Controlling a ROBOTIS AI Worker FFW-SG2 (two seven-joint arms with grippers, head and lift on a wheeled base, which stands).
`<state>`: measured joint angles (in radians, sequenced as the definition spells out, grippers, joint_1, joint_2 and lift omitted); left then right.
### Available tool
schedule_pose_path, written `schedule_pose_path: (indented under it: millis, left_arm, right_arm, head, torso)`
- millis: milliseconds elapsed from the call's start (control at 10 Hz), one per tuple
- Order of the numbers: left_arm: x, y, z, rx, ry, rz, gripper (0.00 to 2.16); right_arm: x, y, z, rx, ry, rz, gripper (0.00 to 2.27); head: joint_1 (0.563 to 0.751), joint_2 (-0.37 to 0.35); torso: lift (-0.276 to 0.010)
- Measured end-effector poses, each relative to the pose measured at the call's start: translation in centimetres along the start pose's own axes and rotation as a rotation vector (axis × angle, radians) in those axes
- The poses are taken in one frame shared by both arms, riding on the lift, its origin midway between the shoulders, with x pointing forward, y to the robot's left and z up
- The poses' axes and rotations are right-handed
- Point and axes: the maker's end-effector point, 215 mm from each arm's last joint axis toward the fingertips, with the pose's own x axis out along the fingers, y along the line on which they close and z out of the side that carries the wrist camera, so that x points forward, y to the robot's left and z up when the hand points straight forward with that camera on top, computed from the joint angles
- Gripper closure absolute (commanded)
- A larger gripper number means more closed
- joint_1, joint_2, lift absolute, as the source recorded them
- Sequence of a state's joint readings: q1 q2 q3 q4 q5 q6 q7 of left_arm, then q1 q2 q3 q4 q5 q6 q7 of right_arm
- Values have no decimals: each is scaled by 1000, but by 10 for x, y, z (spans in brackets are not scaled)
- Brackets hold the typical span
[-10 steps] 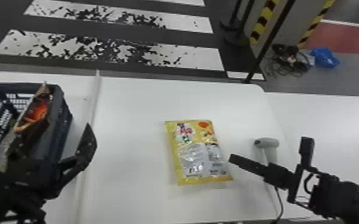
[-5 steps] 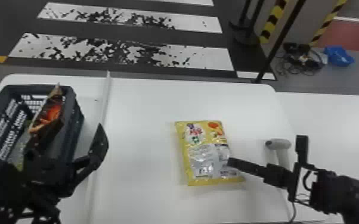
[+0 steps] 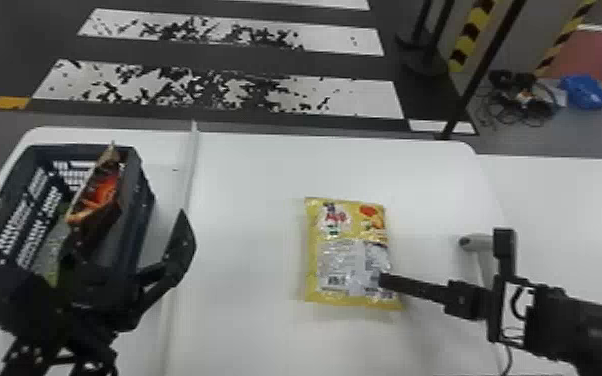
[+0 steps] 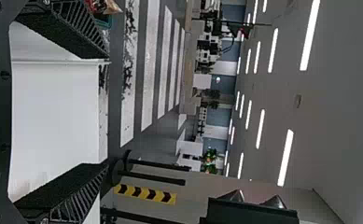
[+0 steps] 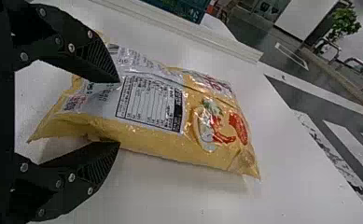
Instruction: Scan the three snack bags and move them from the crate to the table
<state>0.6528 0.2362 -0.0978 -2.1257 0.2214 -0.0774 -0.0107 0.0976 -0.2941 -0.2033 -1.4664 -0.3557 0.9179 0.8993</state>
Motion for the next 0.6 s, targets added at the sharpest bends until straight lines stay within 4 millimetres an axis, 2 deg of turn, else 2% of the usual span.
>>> schedule_pose_path:
  millis: [400,600]
  left_arm:
    - [-1,-2,-1,-4,1,-2,33]
    - [-4,-4,1,-6,-7,-4,33]
  right_arm:
    - [-5,-1,2,-35,-31,-7,2240]
    - [-19,11,11,-15,-84,17,2240]
  head:
    - [695,-89]
    - [695,-98]
  torso:
    - [-62]
    - [-62]
